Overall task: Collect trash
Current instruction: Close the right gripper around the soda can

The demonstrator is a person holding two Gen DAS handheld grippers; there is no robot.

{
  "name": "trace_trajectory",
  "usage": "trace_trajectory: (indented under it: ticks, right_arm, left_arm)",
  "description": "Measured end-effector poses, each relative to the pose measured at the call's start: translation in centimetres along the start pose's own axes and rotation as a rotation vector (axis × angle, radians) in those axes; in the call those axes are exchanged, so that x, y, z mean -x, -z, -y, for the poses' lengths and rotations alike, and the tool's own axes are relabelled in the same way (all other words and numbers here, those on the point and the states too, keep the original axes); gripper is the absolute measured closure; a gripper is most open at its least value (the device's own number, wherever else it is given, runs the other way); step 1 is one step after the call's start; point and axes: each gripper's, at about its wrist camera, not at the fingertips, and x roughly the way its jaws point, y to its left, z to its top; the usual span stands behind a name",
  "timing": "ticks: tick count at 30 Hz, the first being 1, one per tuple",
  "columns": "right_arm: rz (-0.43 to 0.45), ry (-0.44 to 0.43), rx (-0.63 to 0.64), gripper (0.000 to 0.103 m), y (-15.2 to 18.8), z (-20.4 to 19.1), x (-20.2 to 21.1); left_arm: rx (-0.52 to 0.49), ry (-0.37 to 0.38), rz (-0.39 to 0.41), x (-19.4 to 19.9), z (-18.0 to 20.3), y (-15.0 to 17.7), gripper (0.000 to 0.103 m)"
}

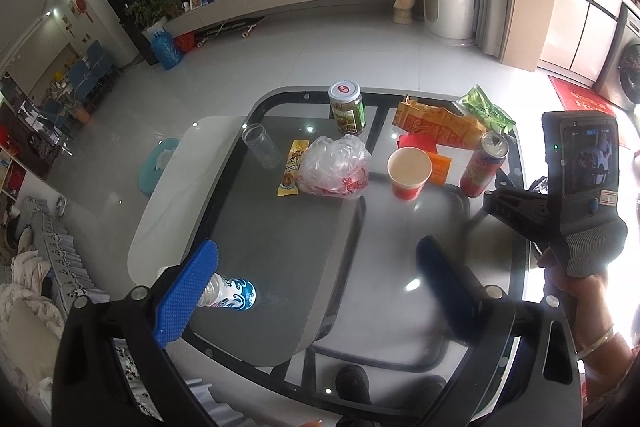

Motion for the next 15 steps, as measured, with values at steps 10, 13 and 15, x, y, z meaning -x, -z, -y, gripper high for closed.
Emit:
trace_trajectory:
  ticks: [10,13,15]
  right_arm:
    - [0.007,-0.006,-0.006,0.006,-0.2,-1.0,-3.2]
    - [0.011,-0.02,-0.013,0.006,-0.3,-1.4,-3.7]
    - [0.012,-0.029,-0.025,0.006,-0.5,-1.6,-4.1]
  left_arm:
    - [0.022,-0.015,-0.033,-2.4,-0.7,0.4,0.006]
    - [0.02,-0.019,-0.037,-2.8,-0.7,0.4,0.006]
    - [0.02,-0.02,-0.038,-3.0,-0.8,0.4,0.006]
